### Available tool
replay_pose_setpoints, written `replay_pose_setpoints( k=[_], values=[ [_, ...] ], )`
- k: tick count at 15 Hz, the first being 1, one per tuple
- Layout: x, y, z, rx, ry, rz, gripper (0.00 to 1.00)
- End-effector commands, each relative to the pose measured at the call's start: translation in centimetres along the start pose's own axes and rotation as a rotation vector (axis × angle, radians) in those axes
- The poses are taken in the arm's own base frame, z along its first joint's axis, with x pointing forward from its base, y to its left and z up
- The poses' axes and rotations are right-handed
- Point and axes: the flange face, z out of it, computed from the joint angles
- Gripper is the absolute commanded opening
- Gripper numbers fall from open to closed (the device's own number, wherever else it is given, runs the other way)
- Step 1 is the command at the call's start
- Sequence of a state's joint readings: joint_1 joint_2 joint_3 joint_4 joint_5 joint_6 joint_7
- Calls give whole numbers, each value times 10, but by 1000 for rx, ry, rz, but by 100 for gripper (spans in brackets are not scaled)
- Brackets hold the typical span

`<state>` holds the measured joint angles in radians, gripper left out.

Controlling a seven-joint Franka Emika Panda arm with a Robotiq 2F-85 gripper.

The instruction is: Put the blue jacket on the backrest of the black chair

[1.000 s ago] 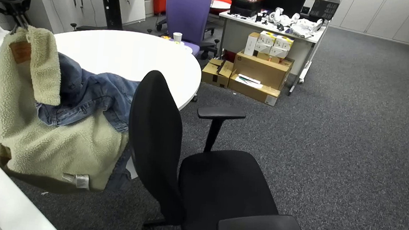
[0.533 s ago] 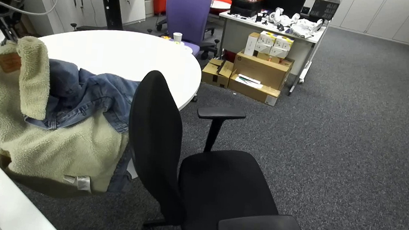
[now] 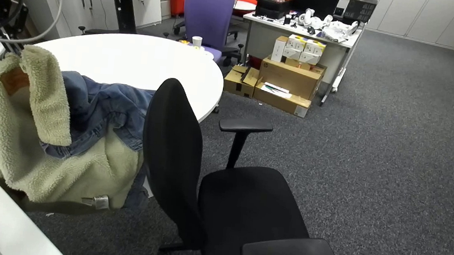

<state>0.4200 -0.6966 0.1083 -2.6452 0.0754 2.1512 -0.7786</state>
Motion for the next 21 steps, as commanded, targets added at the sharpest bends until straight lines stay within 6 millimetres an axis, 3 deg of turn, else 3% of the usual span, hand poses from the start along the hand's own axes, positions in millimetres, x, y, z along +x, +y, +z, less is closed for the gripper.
replay_pose_setpoints(
  k=[1,2,4,9,12,14,18,21],
  values=[
    [-57,-5,-34,-28,131,103,2],
    [-65,-4,-44,-37,162,115,2],
    [-73,-9,-84,-103,199,96,2],
    [-85,-35,-170,-261,242,-5,2],
    [-106,-39,-214,-323,300,19,2],
    [-119,-34,-234,-337,338,59,2],
    [-135,-14,-241,-248,327,135,2],
    [-135,-29,-267,-289,322,146,2]
  ],
)
